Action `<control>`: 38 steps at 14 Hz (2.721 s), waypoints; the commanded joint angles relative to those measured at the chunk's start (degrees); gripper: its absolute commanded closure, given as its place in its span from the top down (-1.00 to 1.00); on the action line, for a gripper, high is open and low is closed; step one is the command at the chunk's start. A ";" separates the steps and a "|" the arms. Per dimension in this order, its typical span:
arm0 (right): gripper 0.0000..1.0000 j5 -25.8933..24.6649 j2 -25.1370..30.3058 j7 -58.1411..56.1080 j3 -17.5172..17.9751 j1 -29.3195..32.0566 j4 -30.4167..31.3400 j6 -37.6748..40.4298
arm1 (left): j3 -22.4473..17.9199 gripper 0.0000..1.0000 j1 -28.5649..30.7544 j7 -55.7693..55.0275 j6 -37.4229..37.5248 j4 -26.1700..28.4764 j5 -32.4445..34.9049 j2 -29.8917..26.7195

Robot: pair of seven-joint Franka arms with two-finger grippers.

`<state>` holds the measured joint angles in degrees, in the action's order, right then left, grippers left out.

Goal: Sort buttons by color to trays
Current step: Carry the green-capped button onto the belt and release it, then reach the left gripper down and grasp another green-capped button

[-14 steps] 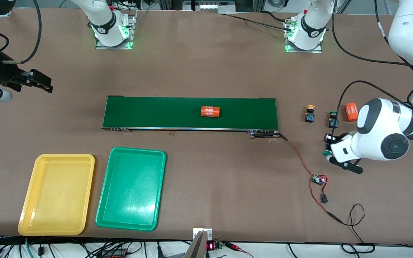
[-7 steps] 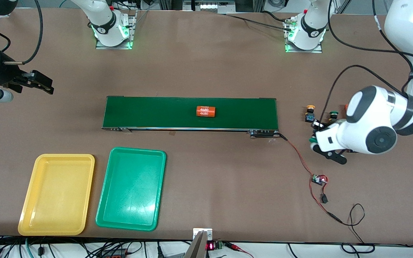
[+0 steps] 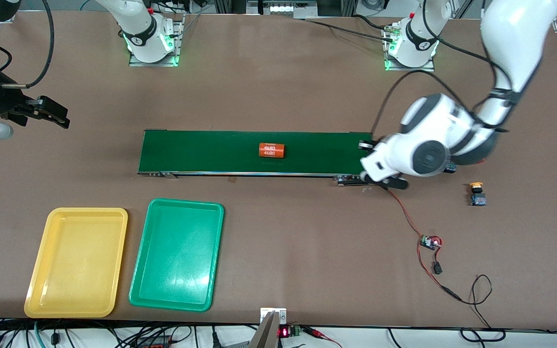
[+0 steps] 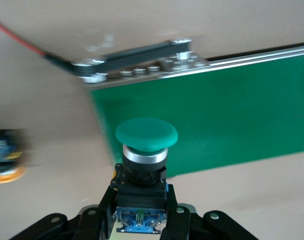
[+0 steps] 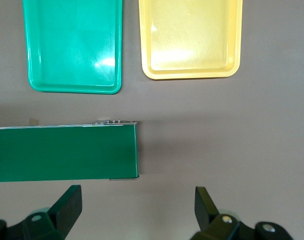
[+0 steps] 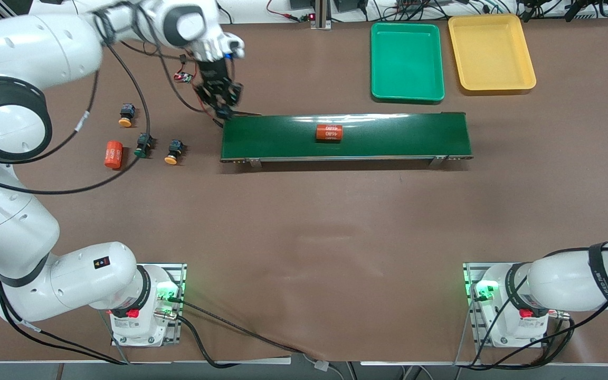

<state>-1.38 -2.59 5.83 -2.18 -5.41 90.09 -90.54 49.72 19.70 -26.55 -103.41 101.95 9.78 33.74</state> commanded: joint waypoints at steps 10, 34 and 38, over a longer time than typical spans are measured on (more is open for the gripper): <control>1.00 -0.12 0.48 0.41 -0.01 0.14 0.08 -0.25 | 0.11 1.00 -2.56 -9.21 -8.93 3.62 0.07 3.70; 1.00 -1.08 -1.37 0.50 0.16 0.14 -1.50 0.10 | -35.37 1.00 -0.08 36.22 -21.27 20.11 4.55 -16.69; 1.00 -1.87 -1.89 0.41 0.16 0.14 -1.68 -0.34 | -36.97 1.00 -1.24 36.31 -31.05 26.54 3.23 -14.94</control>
<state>-2.29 -4.10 5.83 -2.30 -5.38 89.03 -90.79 14.22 19.33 8.53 -130.72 124.61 14.46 20.36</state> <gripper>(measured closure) 0.000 0.000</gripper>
